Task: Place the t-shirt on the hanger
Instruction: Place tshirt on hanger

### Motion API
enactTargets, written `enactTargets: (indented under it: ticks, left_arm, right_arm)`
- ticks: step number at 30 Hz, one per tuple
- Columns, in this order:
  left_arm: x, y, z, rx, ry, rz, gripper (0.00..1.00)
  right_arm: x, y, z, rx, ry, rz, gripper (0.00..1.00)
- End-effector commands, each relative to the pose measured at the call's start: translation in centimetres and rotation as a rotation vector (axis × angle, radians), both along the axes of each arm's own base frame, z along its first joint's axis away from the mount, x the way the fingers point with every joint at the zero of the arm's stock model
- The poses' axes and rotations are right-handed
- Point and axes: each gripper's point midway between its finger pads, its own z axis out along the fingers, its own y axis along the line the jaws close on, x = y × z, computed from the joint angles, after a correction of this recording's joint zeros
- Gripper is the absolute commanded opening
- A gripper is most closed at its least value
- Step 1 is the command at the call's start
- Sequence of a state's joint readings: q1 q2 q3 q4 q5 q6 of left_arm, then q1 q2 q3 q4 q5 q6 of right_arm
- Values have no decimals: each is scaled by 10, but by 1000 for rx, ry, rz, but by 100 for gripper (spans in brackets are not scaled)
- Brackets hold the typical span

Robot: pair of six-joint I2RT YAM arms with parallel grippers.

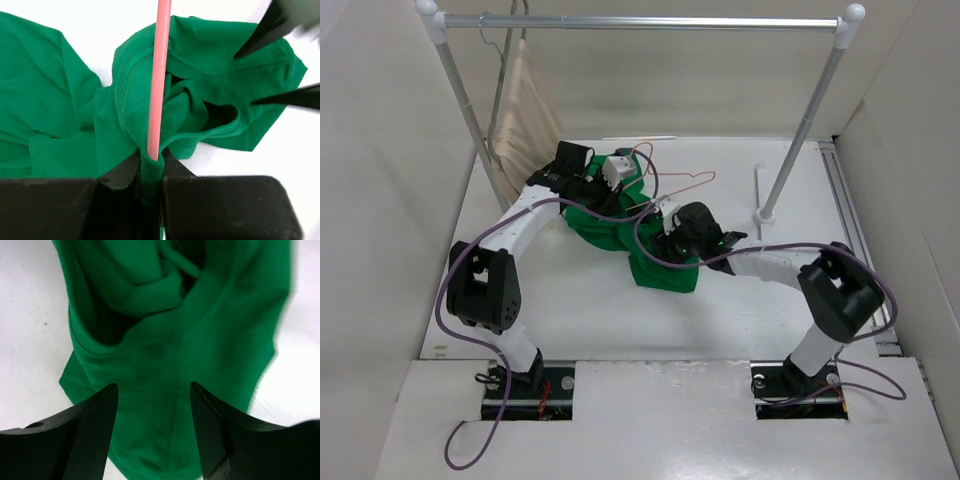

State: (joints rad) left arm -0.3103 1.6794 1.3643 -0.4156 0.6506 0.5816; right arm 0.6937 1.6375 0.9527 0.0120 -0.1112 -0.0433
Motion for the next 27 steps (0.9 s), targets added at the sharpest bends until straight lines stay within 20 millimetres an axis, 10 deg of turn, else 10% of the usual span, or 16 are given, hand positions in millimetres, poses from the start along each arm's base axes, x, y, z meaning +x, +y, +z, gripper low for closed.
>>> enactTargets:
  ticks: [1,5,11,21,27]
  left_arm:
    - [-7,2,24,-26,-36,23,0]
    - [-15,3,12,-33,30,55,0]
    - [-20,8,9,-28,53,67,0]
    - [-23,44,19,33,-36,-5,0]
    - [-65,50,4,103,-73,-248,0]
  right_arm:
    - [7,27,-1,80,-44,33,65]
    - [7,31,-34,82,-4,2,58]
    - [15,16,-46,50,6,-93,2]
    - [-9,-102,-17,47,-29,-328,0]
    - [3,-158,6,74,-100,-456,0]
